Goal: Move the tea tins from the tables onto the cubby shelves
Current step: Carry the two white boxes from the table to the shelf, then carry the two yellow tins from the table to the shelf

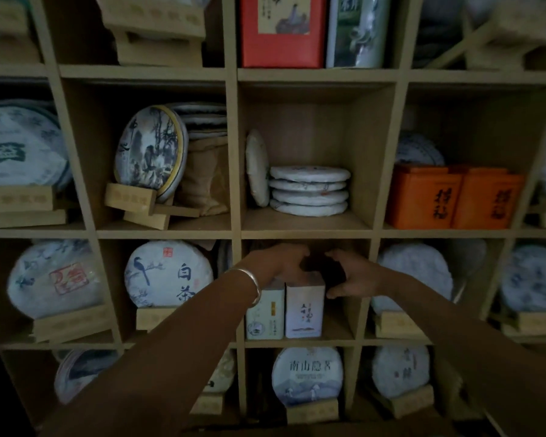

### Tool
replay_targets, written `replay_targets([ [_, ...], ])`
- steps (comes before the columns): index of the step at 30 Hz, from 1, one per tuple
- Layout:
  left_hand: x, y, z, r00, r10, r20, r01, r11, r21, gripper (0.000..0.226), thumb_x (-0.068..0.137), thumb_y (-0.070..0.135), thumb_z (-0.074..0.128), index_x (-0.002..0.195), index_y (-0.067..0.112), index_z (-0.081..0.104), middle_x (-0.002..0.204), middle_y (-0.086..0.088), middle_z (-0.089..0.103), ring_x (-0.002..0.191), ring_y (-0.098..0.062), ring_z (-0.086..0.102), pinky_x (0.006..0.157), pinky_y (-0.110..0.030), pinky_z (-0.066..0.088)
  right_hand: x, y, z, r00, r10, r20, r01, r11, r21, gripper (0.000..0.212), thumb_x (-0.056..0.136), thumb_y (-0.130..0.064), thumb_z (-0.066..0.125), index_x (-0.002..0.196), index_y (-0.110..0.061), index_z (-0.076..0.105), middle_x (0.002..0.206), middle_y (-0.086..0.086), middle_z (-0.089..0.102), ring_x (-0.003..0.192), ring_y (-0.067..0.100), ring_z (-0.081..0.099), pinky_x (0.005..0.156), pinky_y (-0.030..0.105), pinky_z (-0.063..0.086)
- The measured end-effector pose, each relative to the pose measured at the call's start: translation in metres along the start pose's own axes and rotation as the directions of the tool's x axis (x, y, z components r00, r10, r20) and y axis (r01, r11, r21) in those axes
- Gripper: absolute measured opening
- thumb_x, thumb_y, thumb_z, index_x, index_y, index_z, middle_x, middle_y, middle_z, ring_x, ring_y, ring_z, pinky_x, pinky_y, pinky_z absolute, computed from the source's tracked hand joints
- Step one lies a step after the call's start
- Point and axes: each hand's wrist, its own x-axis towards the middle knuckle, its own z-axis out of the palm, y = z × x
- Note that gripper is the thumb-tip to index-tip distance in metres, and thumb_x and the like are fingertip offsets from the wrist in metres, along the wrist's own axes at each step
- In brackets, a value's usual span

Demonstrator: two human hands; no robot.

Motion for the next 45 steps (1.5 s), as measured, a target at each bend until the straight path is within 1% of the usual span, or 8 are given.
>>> replay_targets([
  [4,-0.003,0.031,-0.001,0.993,0.116,-0.005,-0.115,0.991,0.067,0.061,0.084,0.041,0.067,0.136,0.017,0.048,0.136,-0.007,0.052,0.114,-0.023,0.054,0.088,-0.033,0.047,-0.055,-0.003,-0.022,0.99,0.117,-0.077,-0.122,0.991,-0.061,0.072,0.076,-0.018,0.078,0.137,-0.005,0.042,0.138,0.014,0.05,0.127,0.028,0.047,0.108,0.034,0.036],
  [7,0.0,0.074,0.009,0.955,0.292,0.039,-0.293,0.956,0.005,0.052,0.085,0.03,0.069,0.131,0.016,0.052,0.135,-0.009,0.054,0.11,-0.022,0.056,0.083,-0.026,0.047,-0.114,-0.002,-0.038,0.967,0.212,-0.142,-0.23,0.965,-0.128,0.078,0.081,-0.02,0.074,0.144,-0.004,0.031,0.149,0.012,0.036,0.138,0.025,0.034,0.104,0.008,0.023],
  [12,-0.009,0.183,0.05,0.864,0.49,0.116,-0.5,0.861,0.087,0.052,0.087,0.03,0.066,0.132,0.009,0.05,0.134,-0.015,0.055,0.116,-0.028,0.055,0.078,-0.021,0.039,-0.241,0.005,-0.061,0.866,0.445,-0.228,-0.488,0.852,-0.191,0.067,0.075,-0.021,0.078,0.132,-0.004,0.046,0.132,0.015,0.053,0.114,0.025,0.054,0.093,0.031,0.042],
  [14,-0.019,0.236,0.068,0.797,0.586,0.144,-0.602,0.788,0.126,0.039,0.087,0.028,0.066,0.117,0.005,0.059,0.124,-0.016,0.062,0.107,-0.03,0.059,0.071,-0.022,0.039,-0.303,0.009,-0.069,0.791,0.549,-0.27,-0.601,0.78,-0.175,0.068,0.075,-0.023,0.078,0.132,-0.007,0.045,0.13,0.013,0.054,0.118,0.028,0.054,0.095,0.036,0.045],
  [22,-0.131,0.474,0.132,0.456,0.862,0.219,-0.89,0.447,0.095,0.055,0.083,0.035,0.069,0.128,0.011,0.051,0.127,-0.013,0.058,0.111,-0.029,0.057,0.077,-0.028,0.041,-0.583,-0.025,-0.079,0.326,0.83,-0.452,-0.932,0.362,-0.008,0.074,0.071,-0.031,0.078,0.134,-0.013,0.044,0.133,0.01,0.053,0.121,0.026,0.052,0.1,0.034,0.044],
  [32,-0.39,0.727,0.239,-0.024,0.947,0.321,-0.989,0.025,-0.147,0.061,0.081,0.036,0.07,0.133,0.015,0.047,0.128,-0.007,0.056,0.116,-0.026,0.055,0.09,-0.032,0.046,-0.93,-0.147,-0.045,-0.229,0.878,-0.42,-0.964,-0.146,0.22,0.073,0.076,-0.034,0.074,0.137,-0.013,0.039,0.137,0.011,0.047,0.125,0.025,0.047,0.103,0.032,0.039],
  [39,-0.541,0.838,0.327,-0.228,0.887,0.403,-0.967,-0.158,-0.2,0.064,0.08,0.038,0.069,0.135,0.017,0.043,0.134,-0.006,0.053,0.12,-0.027,0.052,0.092,-0.034,0.043,-1.107,-0.211,-0.016,-0.467,0.817,-0.337,-0.864,-0.342,0.369,0.075,0.078,-0.031,0.074,0.139,-0.013,0.036,0.14,0.011,0.046,0.124,0.024,0.049,0.099,0.03,0.039],
  [45,-0.596,0.903,0.391,-0.272,0.827,0.493,-0.96,-0.195,-0.203,0.068,0.083,0.04,0.066,0.141,0.019,0.038,0.138,-0.008,0.049,0.122,-0.027,0.05,0.1,-0.039,0.044,-1.201,-0.212,0.011,-0.548,0.792,-0.269,-0.807,-0.415,0.42,0.08,0.073,-0.037,0.076,0.139,-0.016,0.035,0.139,0.011,0.048,0.123,0.024,0.049,0.102,0.038,0.043],
])
